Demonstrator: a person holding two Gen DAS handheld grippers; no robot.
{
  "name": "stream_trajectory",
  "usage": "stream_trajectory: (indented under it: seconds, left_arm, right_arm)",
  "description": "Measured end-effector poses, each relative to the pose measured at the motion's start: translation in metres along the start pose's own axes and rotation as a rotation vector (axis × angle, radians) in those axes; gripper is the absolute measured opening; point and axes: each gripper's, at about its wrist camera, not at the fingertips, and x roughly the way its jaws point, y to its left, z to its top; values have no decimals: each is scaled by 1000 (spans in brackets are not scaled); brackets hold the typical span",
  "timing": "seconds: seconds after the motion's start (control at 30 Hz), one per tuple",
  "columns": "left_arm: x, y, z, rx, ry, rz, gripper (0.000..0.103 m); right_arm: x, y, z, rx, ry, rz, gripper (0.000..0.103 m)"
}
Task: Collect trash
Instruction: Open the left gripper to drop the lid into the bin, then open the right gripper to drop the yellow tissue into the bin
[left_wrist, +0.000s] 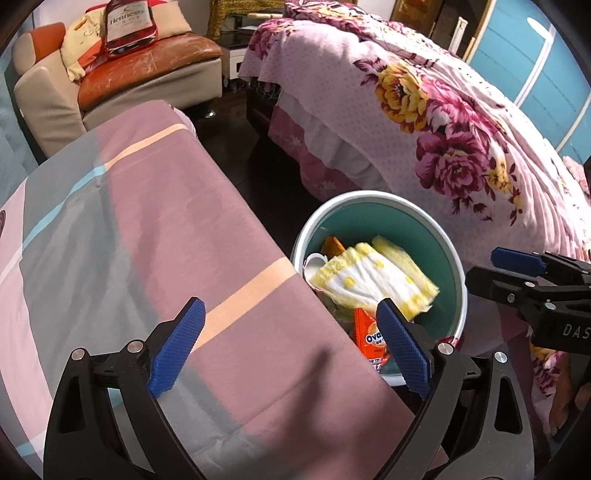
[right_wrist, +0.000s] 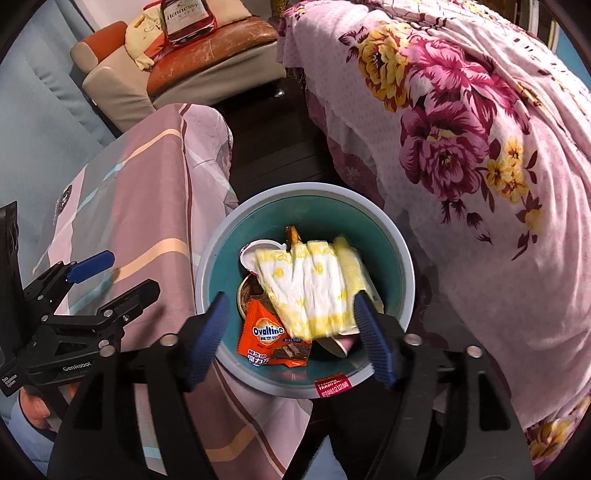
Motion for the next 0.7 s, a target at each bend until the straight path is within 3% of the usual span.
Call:
stream_trajectory:
  seconds: [0.03,0.43,0.7]
  left_arm:
    - [-2,1,-1,-2,-2,-2,94]
    - [-35,16,-11,-40,-55,16,98]
    - [-61,22,-23,-59,-73,43,99]
  right_arm:
    - [-1,1,0,3,-1,-5,76]
    - [-27,17,-9,-22,-23,-23,84]
    - [-47,34,-22,-60,-58,-68,96]
